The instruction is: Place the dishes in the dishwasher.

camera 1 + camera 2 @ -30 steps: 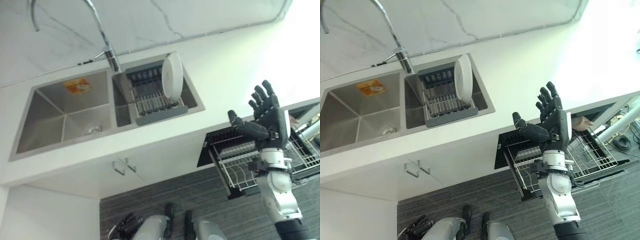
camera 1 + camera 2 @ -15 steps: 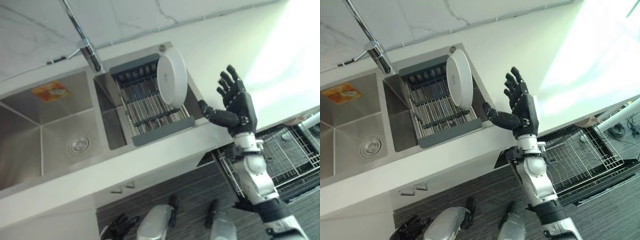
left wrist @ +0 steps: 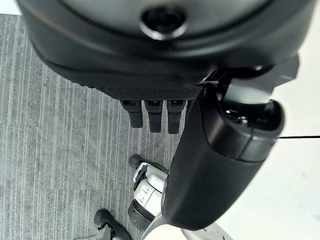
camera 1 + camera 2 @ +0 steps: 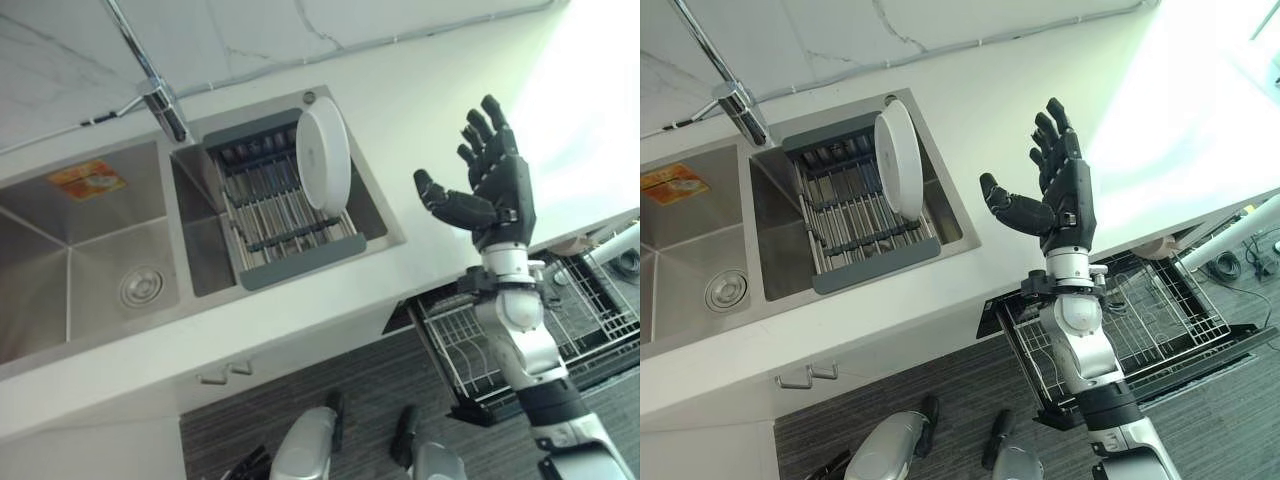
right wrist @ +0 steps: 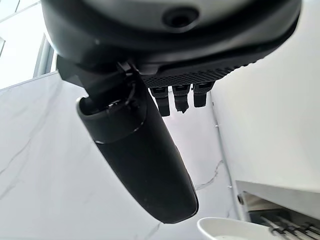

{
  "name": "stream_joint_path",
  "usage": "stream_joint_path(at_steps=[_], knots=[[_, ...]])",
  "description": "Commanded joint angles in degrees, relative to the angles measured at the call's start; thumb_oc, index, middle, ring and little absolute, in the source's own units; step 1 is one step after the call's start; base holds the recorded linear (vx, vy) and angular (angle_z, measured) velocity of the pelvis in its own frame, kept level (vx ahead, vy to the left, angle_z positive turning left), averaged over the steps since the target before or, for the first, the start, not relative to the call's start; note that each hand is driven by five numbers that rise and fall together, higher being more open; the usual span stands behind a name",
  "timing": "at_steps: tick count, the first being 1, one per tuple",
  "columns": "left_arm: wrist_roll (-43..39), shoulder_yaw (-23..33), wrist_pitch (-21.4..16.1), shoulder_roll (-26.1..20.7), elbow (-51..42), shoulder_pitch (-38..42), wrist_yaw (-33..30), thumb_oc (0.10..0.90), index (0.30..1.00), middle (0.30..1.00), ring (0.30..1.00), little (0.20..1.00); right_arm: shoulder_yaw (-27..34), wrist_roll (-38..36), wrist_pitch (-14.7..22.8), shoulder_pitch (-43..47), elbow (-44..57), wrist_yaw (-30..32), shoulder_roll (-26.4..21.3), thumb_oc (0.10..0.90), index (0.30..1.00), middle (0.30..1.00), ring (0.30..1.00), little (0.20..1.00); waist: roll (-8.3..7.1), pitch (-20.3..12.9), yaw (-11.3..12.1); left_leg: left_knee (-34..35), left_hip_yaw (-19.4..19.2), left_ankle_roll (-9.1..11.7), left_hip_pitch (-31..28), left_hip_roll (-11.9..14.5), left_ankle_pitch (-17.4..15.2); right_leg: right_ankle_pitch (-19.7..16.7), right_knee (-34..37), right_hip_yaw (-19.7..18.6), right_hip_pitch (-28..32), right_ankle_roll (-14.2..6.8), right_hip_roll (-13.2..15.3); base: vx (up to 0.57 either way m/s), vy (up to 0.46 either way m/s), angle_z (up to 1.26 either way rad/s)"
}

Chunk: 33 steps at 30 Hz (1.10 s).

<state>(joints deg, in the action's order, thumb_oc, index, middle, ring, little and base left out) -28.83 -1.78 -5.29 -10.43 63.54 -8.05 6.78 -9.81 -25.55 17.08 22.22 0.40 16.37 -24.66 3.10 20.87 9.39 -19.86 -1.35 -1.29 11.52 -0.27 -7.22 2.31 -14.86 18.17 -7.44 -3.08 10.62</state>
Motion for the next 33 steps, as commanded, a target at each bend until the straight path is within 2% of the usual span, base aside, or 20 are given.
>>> stream_joint_path(at_steps=[1, 4, 8, 17, 21, 24, 33], knots=[[1.35, -1.96, -1.41, -1.62, 0.74, -3.91, 0.3, 0.8, 0.9, 0.9, 0.9, 0.9, 3.59, -1.47, 5.33, 2.64, 7.54, -0.22, -0.34, 0.8, 0.9, 0.9, 0.9, 0.9, -0.12, -6.28, 0.34, 2.67, 0.12, 1.36, -0.72, 2.34, -0.92, 6.27, -2.33, 0.06, 2.5, -3.38, 1.54, 0.04, 0.019, 0.08], [2.03, -2.34, -1.49, -1.95, 1.39, -3.72, 0.36, 0.8, 0.9, 0.9, 0.9, 0.9, 2.66, -4.35, 2.82, 4.45, 6.62, -1.75, 0.54, 0.8, 0.9, 0.9, 0.9, 0.9, 0.01, -6.62, 0.71, 2.67, 0.48, 1.29, -0.64, 2.11, -0.97, 6.3, -2.33, 0.39, 2.83, -3.5, 1.77, 0.07, 0.022, 0.08], [3.4, -2.67, -2.36, -2.62, 1.88, -3.18, -1.59, 0.8, 0.9, 0.9, 0.9, 0.9, 1.12, -4.7, 0.72, 6.23, 6.17, -2.39, 1.51, 0.8, 0.9, 0.9, 0.9, 0.9, 0.08, -6.84, 1.22, 2.67, 0.62, 1.27, -0.33, 2.01, -0.84, 6.35, -2.33, 0.94, 3.14, -3.65, 2.2, 0.06, 0.022, 0.06], [4.23, -2.42, -1.39, -3.43, 1.2, -2.61, -3.6, 0.8, 0.9, 0.9, 0.9, 0.9, -0.79, -4.27, -2.03, 8.88, 4.71, -0.1, 2.36, 0.8, 0.9, 0.9, 0.9, 0.9, 0.16, -6.22, 2.69, 2.67, 2.03, 1.3, 0.32, 1.57, -0.29, 6.34, -2.33, 1.85, 3.51, -3.66, 2.64, 0.03, 0.013, 0.06], [5.06, -2.35, -0.98, -3.67, 1.02, -2.5, -3.75, 0.8, 0.9, 0.9, 0.9, 0.9, -1.25, -4.16, -1.97, 9.3, 3.27, 0.21, 2.74, 0.8, 0.9, 0.9, 0.9, 0.9, 0.19, -5.91, 3.04, 2.67, 2.21, 1.4, 0.09, 1.56, -0.43, 6.69, -2.33, 2.08, 4.03, -3.65, 2.66, 0.01, -0.012, 0.07], [4.91, -2.31, -1.71, -3.81, 1.14, -2.74, -4.19, 0.8, 0.9, 0.9, 0.9, 0.9, -2.24, -4.66, -1.78, 9.4, 0.32, 0.25, 3.22, 0.8, 0.9, 0.9, 0.9, 0.9, 0.28, -6.58, 3.52, 2.67, 2.42, 1.58, -0.3, 1.49, -0.36, 7.03, -2.33, 2.67, 4.95, -3.6, 2.81, 0.07, -0.023, 0.09], [6.72, -2.24, -0.82, -3.89, 1.33, -2.86, -4.6, 0.8, 0.9, 0.9, 0.9, 0.9, -3.87, -4.67, -0.91, 10.06, -3.2, 0.4, 5.59, 0.8, 0.9, 0.9, 0.9, 0.9, 0.83, -7.78, 4.25, 2.67, 3.18, 1.72, -0.92, 1.23, -0.26, 7.6, -2.33, 3.42, 6.34, -3.27, 2.91, 0.04, -0.021, 0.05]])
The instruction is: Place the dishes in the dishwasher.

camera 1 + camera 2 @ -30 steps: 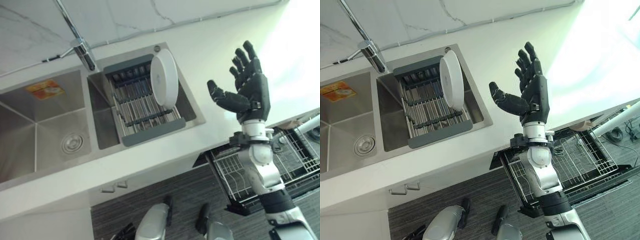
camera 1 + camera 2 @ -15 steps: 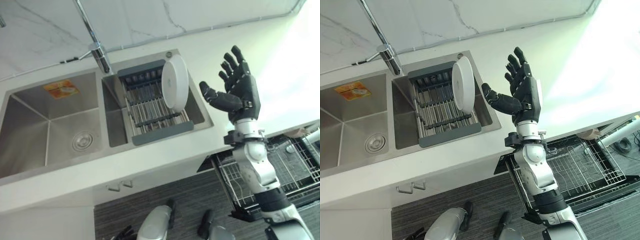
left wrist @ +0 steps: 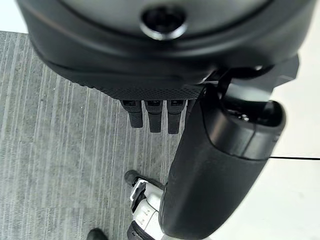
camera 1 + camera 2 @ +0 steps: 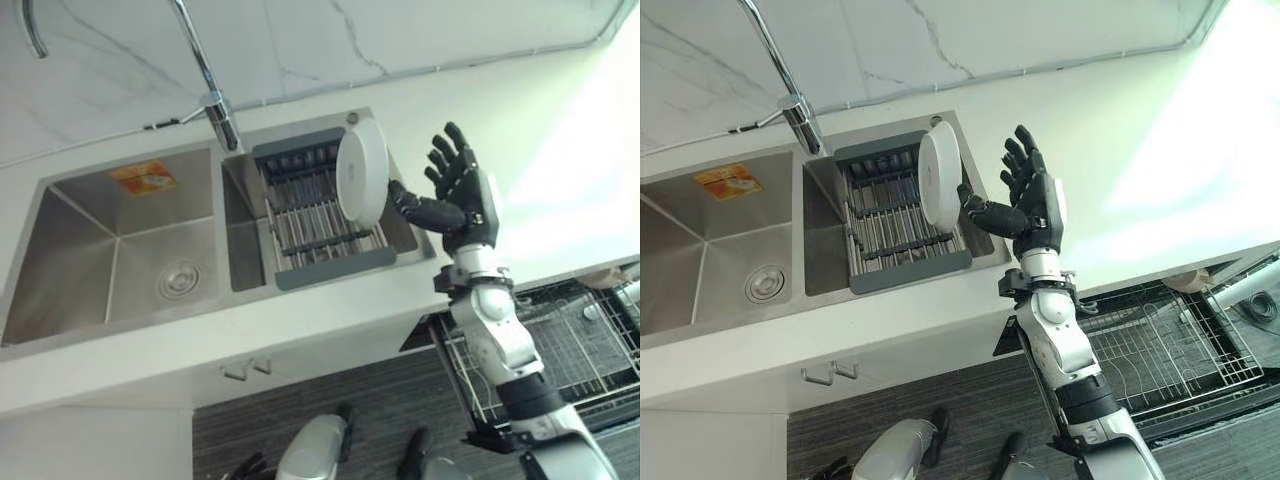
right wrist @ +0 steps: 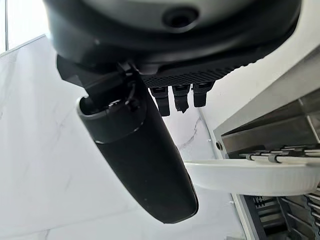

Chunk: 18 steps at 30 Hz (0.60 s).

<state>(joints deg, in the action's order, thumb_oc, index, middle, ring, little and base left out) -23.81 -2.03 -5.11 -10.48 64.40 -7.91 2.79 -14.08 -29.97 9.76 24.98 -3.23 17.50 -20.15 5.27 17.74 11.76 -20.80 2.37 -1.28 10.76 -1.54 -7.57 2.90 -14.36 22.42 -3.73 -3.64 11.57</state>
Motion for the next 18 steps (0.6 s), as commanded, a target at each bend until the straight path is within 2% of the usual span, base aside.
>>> stream_joint_path(at_steps=[1, 9, 18], knots=[[1.72, -1.96, -0.72, -3.99, 0.54, -3.09, -0.47, 0.8, 0.9, 0.9, 0.9, 0.9, 0.05, -0.29, 6.17, 7.69, -0.01, -0.66, 1.51, 0.8, 0.9, 0.9, 0.9, 0.9, -1.16, -4.87, 2.1, 3.61, -0.33, 1.7, -0.34, 2.34, 0.09, 7.11, -2.83, -0.66, 2.95, -2.66, 2.05, 0.05, -0.007, 0.11], [2.48, -1.64, 0.92, -4.4, 0.4, -3.45, 0.36, 0.8, 0.9, 0.9, 0.9, 0.9, -0.64, 0.66, 4.89, 9.36, -1.71, 0.09, 2.04, 0.8, 0.9, 0.9, 0.9, 0.9, -0.54, -5.13, 2.96, 3.61, 0.68, 1.73, -0.39, 1.74, 0.43, 7.4, -2.83, -0.04, 3.76, -2.49, 2.2, 0.04, -0.005, 0.08], [2.85, -2.22, 0.88, -4.57, 1.04, -3.39, 0.74, 0.8, 0.9, 0.9, 0.9, 0.9, -1.12, 1.05, 3.18, 11.03, -3.09, 1.59, 1.73, 0.8, 0.9, 0.9, 0.9, 0.9, 0.07, -4.4, 3.1, 3.61, 1.33, 1.68, -0.09, 1.11, 0.85, 7.2, -2.83, -0.02, 3.78, -2.42, 2.45, 0.02, 0.015, 0.07]])
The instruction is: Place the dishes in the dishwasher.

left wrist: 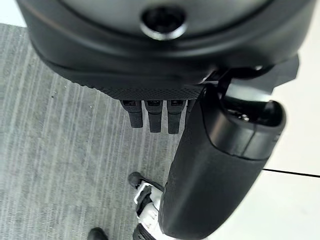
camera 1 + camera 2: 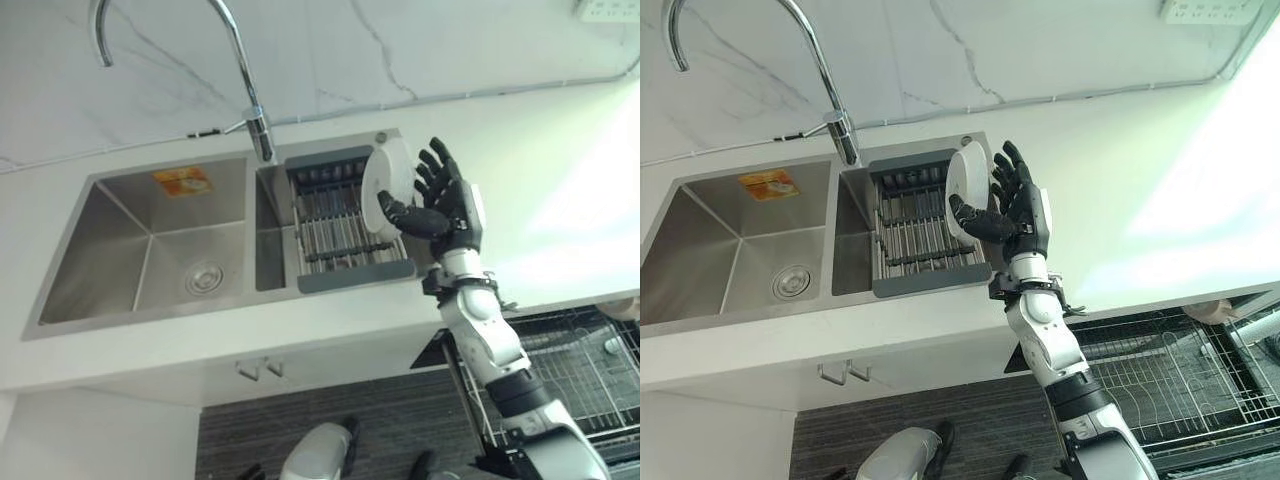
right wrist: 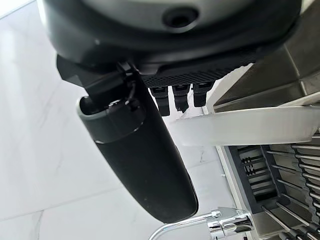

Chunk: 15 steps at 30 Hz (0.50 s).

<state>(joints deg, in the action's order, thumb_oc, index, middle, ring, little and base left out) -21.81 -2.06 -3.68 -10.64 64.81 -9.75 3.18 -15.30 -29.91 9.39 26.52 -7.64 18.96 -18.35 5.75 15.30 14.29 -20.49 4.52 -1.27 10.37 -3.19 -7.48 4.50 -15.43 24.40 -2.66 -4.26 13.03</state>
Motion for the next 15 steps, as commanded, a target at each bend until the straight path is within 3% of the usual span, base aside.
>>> stream_joint_path(at_steps=[1, 15], knots=[[0.8, -2.25, -0.53, -4.51, 0.55, -1.46, 0.39, 0.8, 0.9, 0.9, 0.9, 0.9, 0.2, 0.86, 3.15, 9.88, 0.94, 0.51, -0.09, 0.8, 0.9, 0.9, 0.9, 0.9, -0.29, -1.81, 0.61, 3.3, -0.71, 1.61, 0.3, 2.61, 0.78, 5.5, -1.76, -2.02, 2.69, -1.83, 1.07, 0.02, 0.029, 0.04], [-0.15, -3.26, 0.05, -5.07, -0.8, -0.35, 0.47, 0.8, 0.9, 0.9, 0.9, 0.9, 1.12, -1.85, 0.69, 13.05, -6.89, 2.38, -0.71, 0.8, 0.9, 0.9, 0.9, 0.9, 0.36, -0.27, 1.17, 3.3, -0.28, 1.43, 0.68, 2.24, 1.09, 4.81, -1.76, -1.97, 2.27, -2.03, 1.62, 0.0, 0.01, 0.01]])
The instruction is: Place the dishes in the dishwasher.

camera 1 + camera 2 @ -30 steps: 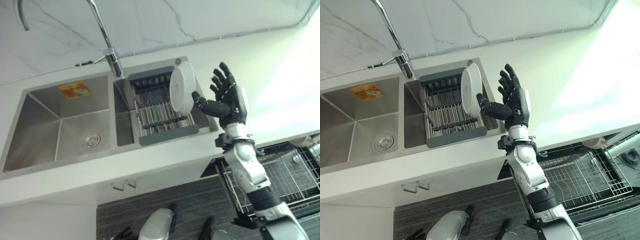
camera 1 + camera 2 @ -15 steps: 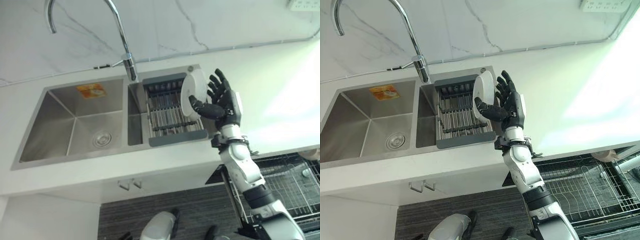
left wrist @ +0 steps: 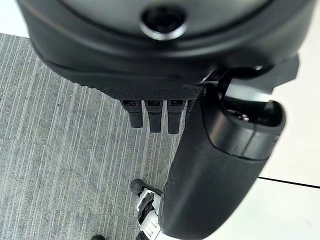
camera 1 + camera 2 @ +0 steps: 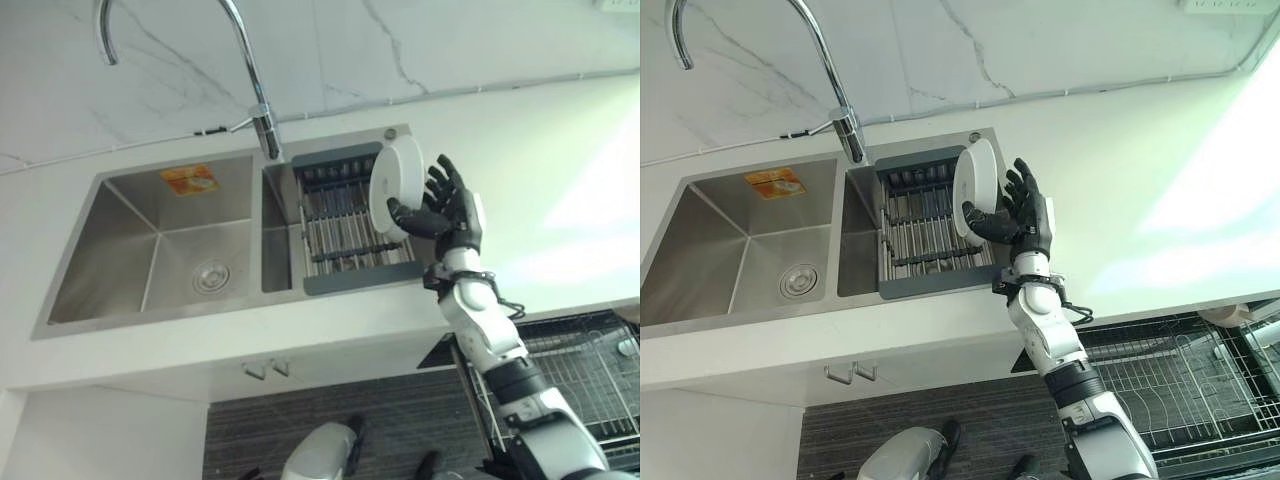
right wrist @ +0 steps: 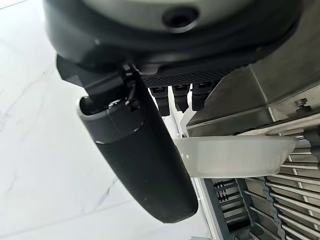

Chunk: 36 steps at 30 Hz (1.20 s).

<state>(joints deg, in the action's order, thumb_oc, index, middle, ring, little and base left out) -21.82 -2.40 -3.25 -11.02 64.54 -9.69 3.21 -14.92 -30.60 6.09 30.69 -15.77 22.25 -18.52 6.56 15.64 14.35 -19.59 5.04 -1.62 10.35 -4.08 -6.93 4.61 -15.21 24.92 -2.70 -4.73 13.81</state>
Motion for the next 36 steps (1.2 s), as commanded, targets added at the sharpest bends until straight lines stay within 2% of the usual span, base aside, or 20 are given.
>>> stream_joint_path(at_steps=[1, 7, 12, 13, 14, 19, 25, 27, 30, 33, 34, 35, 36], knots=[[-0.16, -2.95, -0.37, -4.73, -0.54, -0.38, 0.42, 0.8, 0.9, 0.9, 0.9, 0.9, 0.65, -1.27, 3.84, 8.94, 0.95, -0.92, -0.54, 0.8, 0.9, 0.9, 0.9, 0.9, -0.44, -0.55, 1.1, 2.4, -0.78, 1.79, 0.67, 3.13, 0.54, 4.7, -1.97, -2.52, 2.34, -1.56, 0.81, 0.0, 0.0, 0.0], [-0.84, -3.33, -0.57, -5.1, -1.07, -0.27, 0.22, 0.8, 0.9, 0.9, 0.9, 0.9, 0.69, -2.26, 1.6, 10.55, -1.98, -3.35, -1.12, 0.8, 0.9, 0.9, 0.9, 0.9, -0.23, -0.06, 1.59, 2.4, -0.38, 1.82, 0.72, 2.94, 0.73, 4.55, -1.97, -2.24, 2.46, -1.6, 1.0, 0.0, 0.0, 0.0], [-0.19, -3.3, 0.64, -6.1, -1.5, 0.22, 0.99, 0.8, 0.9, 0.9, 0.9, 0.9, 0.14, -2.31, 0.21, 12.95, -5.21, -5.01, -1.88, 0.8, 0.9, 0.9, 0.9, 0.9, -0.17, 0.22, 2.34, 2.4, 0.06, 1.79, 0.92, 2.73, 1.05, 4.39, -1.97, -1.73, 2.7, -1.74, 1.17, 0.01, 0.003, 0.06], [-0.09, -3.38, 0.67, -6.14, -1.55, 0.24, 1.08, 0.8, 0.9, 0.9, 0.9, 0.9, 0.22, -2.2, 0.03, 13.26, -5.6, -5.27, -2.05, 0.67, 0.705, 0.705, 0.705, 0.705, -0.19, 0.31, 2.47, 2.4, 0.13, 1.79, 0.97, 2.72, 1.08, 4.4, -1.97, -1.63, 2.73, -1.74, 1.19, 0.0, -0.001, 0.06], [-0.09, -3.61, 0.85, -6.18, -1.77, 0.33, 1.02, 0.8, 0.9, 0.9, 0.9, 0.9, 0.21, -1.82, -0.55, 13.93, -6.07, -5.82, -2.33, 0.4, 0.3, 0.3, 0.3, 0.3, -0.22, 0.48, 2.61, 2.4, 0.24, 1.78, 1.02, 2.68, 1.12, 4.39, -1.97, -1.53, 2.75, -1.75, 1.17, 0.0, -0.003, 0.07], [0.1, -4.01, 1.09, -6.55, -2.47, 0.48, 1.02, 0.8, 0.9, 0.9, 0.9, 0.9, -0.29, -2.51, -1.26, 15.78, -8.09, -8.24, -3.11, 0.4, 0.3, 0.3, 0.3, 0.3, -0.29, 1.0, 3.28, 2.4, 0.68, 1.71, 1.11, 2.52, 1.38, 4.24, -1.97, -1.13, 2.96, -1.82, 1.26, 0.0, -0.005, 0.05], [-0.43, -4.24, 0.92, -6.75, -2.95, 1.28, 0.78, 0.8, 0.9, 0.9, 0.9, 0.9, -1.11, -1.87, 0.53, 16.99, -8.73, -6.94, -2.84, 0.4, 0.3, 0.3, 0.3, 0.3, -0.67, 1.21, 3.54, 2.4, 0.5, 1.65, 1.25, 2.73, 1.5, 4.28, -1.97, -0.92, 3.12, -1.81, 1.17, -0.05, -0.011, 0.04], [0.07, -3.84, 0.6, -6.89, -2.91, 1.41, 0.89, 0.8, 0.9, 0.9, 0.9, 0.9, -1.08, -1.34, 3.89, 16.08, -8.04, -5.39, -2.6, 0.4, 0.3, 0.3, 0.3, 0.3, -1.47, 0.73, 3.6, 2.4, 0.12, 1.59, 0.74, 3.05, 1.22, 4.26, -1.97, -0.82, 3.45, -1.99, 1.06, -0.1, -0.074, -0.01], [0.6, -3.9, 0.41, -6.68, -2.86, 1.36, 0.58, 0.8, 0.9, 0.9, 0.9, 0.9, -0.96, -0.24, 6.89, 15.44, -6.95, -3.22, -2.34, 0.4, 0.3, 0.3, 0.3, 0.3, -2.02, 0.17, 3.49, 2.4, -0.3, 1.52, 0.15, 3.41, 0.87, 4.31, -1.97, -0.99, 3.69, -2.01, 0.88, -0.06, -0.076, -0.02], [1.84, -4.04, 0.65, -6.21, -2.87, 1.66, 0.08, 0.8, 0.9, 0.9, 0.9, 0.9, -0.52, 1.85, 12.36, 14.36, -3.32, -1.26, -1.97, 0.4, 0.3, 0.3, 0.3, 0.3, -2.75, -0.95, 2.78, 2.4, -1.46, 1.44, -0.99, 4.24, 0.1, 4.4, -1.97, -1.8, 3.74, -1.98, 0.54, -0.07, -0.08, -0.07], [2.11, -4.19, 0.55, -6.04, -2.86, 1.64, -0.19, 0.8, 0.9, 0.9, 0.9, 0.9, -0.53, 1.93, 13.85, 13.93, -1.67, -1.14, -1.8, 0.4, 0.3, 0.3, 0.3, 0.3, -2.98, -1.29, 2.42, 2.4, -1.98, 1.46, -1.36, 4.54, -0.15, 4.43, -1.97, -2.16, 3.68, -1.97, 0.39, -0.1, -0.09, -0.3], [3.15, -4.01, 0.59, -5.8, -2.42, 1.91, -0.27, 0.8, 0.9, 0.9, 0.9, 0.9, -0.64, 2.41, 17.43, 12.73, 2.7, -1.25, -0.65, 0.4, 0.3, 0.3, 0.3, 0.3, -3.43, -1.94, 1.23, 2.4, -3.29, 1.56, -2.24, 5.42, -0.71, 4.45, -1.97, -3.3, 3.25, -1.86, 0.08, -0.13, -0.09, -0.53], [3.58, -3.98, 0.6, -5.68, -2.17, 2.02, -0.25, 0.8, 0.9, 0.9, 0.9, 0.9, -0.8, 2.93, 19.38, 11.35, 6.75, -1.21, 0.19, 0.4, 0.3, 0.3, 0.3, 0.3, -3.76, -2.24, 0.12, 2.4, -4.39, 1.7, -2.81, 6.07, -1.09, 4.54, -1.97, -4.43, 2.88, -1.83, -0.25, -0.14, -0.083, -0.64]])
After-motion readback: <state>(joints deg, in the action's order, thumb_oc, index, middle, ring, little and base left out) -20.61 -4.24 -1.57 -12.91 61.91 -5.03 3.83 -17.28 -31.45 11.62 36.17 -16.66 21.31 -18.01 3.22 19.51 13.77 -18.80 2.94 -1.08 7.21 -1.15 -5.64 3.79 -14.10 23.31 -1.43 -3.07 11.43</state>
